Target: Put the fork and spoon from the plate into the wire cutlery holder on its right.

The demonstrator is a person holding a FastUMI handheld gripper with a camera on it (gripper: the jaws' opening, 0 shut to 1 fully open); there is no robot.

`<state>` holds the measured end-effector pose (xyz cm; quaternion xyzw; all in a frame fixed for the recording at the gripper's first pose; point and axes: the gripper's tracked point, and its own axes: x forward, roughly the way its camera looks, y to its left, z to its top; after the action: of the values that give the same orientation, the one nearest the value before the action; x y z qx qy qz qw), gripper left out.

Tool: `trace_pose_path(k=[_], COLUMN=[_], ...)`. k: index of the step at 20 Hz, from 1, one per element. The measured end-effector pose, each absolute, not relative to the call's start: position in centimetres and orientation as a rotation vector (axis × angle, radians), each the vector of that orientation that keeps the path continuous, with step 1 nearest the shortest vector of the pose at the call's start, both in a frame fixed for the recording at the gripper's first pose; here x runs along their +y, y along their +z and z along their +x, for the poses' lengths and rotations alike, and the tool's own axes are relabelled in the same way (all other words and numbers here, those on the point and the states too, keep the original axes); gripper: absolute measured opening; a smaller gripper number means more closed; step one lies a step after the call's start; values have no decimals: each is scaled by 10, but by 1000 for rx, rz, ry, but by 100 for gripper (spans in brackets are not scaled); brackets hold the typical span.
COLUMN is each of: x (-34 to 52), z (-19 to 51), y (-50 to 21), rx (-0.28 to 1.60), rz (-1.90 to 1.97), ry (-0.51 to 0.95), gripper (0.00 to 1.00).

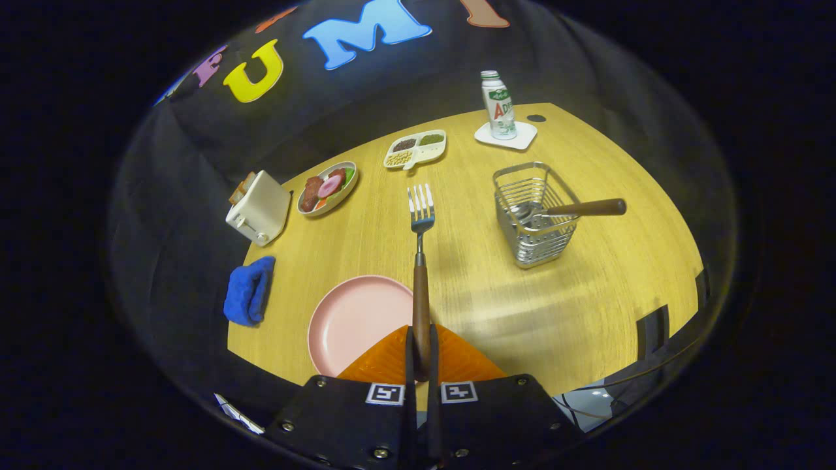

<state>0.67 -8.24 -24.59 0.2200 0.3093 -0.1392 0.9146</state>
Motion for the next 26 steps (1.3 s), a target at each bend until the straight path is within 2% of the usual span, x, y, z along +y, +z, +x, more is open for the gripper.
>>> trace_pose_path(k=[8, 26], x=[-152, -159], z=[-20, -29], y=[-241, -240], rx=[664, 861], rz=[474, 584], ry=[-385, -373], gripper=[6, 6])
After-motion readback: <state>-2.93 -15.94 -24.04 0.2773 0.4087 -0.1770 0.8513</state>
